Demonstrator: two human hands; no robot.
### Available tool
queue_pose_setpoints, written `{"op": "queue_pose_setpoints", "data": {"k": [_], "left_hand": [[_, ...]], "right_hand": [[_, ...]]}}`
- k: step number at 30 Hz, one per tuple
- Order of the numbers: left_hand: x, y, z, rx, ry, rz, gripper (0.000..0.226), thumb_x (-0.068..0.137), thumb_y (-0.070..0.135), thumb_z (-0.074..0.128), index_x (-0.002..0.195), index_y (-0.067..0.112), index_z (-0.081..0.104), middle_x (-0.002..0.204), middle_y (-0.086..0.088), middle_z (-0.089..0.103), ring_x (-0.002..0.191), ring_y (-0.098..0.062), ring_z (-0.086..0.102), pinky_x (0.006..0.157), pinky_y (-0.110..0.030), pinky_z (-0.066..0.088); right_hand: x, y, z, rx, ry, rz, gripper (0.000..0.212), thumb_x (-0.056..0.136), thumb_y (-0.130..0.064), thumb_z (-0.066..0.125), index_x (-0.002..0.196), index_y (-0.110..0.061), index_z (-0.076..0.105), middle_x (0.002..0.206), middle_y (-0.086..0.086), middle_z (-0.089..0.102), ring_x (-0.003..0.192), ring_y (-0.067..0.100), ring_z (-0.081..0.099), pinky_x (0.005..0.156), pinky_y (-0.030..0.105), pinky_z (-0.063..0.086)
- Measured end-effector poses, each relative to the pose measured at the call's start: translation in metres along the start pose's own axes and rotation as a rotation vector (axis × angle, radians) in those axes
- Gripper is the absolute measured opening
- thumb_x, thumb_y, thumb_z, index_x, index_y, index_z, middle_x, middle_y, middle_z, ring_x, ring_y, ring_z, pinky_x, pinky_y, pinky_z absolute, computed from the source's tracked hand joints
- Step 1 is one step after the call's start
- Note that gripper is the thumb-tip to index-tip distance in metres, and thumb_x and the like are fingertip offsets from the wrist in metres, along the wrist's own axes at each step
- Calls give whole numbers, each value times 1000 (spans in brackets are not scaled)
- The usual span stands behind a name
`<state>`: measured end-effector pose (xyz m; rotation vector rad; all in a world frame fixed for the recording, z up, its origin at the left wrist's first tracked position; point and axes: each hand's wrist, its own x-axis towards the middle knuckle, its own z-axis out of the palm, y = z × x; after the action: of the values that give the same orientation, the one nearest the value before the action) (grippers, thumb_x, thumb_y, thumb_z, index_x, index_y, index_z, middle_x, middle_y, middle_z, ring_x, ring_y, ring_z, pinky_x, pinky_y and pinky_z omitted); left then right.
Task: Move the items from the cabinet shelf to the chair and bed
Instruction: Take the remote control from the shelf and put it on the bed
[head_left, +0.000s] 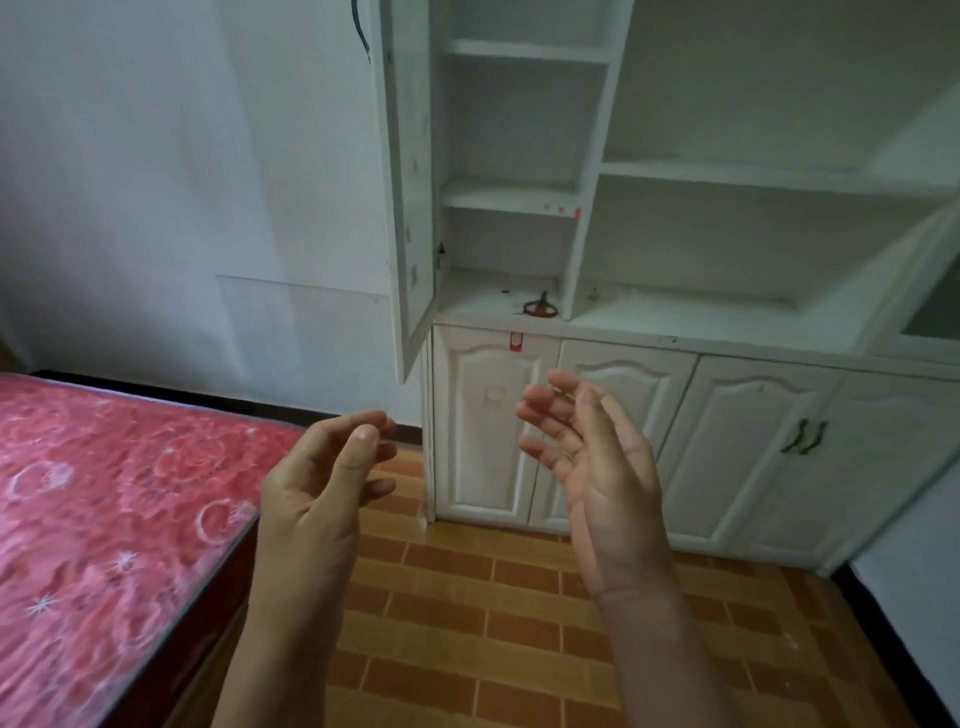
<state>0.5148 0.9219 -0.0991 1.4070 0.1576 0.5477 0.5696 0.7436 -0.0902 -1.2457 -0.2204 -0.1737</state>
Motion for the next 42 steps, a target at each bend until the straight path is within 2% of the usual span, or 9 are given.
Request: {"op": "queue_pose_setpoints", "data": {"k": [6,12,17,25,28,31,34,38,42], "left_hand": [[66,-10,62,77,10,52,27,97,31,53,113,19,72,113,3,76,105,-15,71,88,-38,55],[125,-32,142,79,-44,27,33,87,40,56,108,20,73,109,2,76,103,-18,71,87,-41,56],[172,-54,182,57,-72,-3,38,82,42,57,107,19,73,106,5,76,100,-15,71,81,-34,55],[261,-102,217,25,-93,-62,29,90,35,58,108,17,73,106,2,77,102,-21,71,82,-37,57],[303,-114,224,-14,-117,-66,36,84,41,59,107,18,73,107,2,76,101,-19,71,82,-36,56],[351,-127,229,-58,-120,-78,34,84,41,59,106,19,73,107,2,76,101,-18,71,81,-36,55],[390,-141,233,-74,-112,-102,34,83,44,59,105,22,73,106,4,76,100,-16,71,81,-35,55],[431,-165,241,-66,-93,-150,20,94,31,59,104,21,73,104,4,77,101,-19,71,81,-35,55],[459,-183,253,-14,-113,-180,19,95,29,58,103,21,74,102,7,77,99,-16,71,80,-35,56]], "right_hand": [[86,14,-27,24,-28,-42,33,94,-43,50,115,-24,68,115,4,74,113,19,70,96,39,57],[162,27,-68,-14,11,-22,33,92,-46,51,115,-30,69,116,3,74,112,19,70,97,42,56],[216,40,-98,-40,77,-3,36,91,-45,50,114,-27,70,114,4,74,110,19,71,97,43,56],[298,75,-104,-73,135,26,35,92,-44,51,114,-24,70,113,5,75,110,21,72,97,44,55],[338,82,-99,-86,165,9,30,100,-41,52,116,-24,69,114,6,75,110,20,72,98,43,55],[384,90,-88,-114,180,-1,33,97,-38,48,118,-22,69,115,6,75,112,21,71,99,44,55],[422,101,-77,-140,180,-4,31,102,-33,46,119,-20,68,114,6,75,112,22,71,98,43,55],[455,126,-73,-174,191,38,30,104,-29,42,119,-21,68,113,4,76,110,19,72,98,43,55],[486,146,-76,-175,214,75,31,105,-28,40,118,-22,68,112,3,77,109,19,72,98,43,55]]}}
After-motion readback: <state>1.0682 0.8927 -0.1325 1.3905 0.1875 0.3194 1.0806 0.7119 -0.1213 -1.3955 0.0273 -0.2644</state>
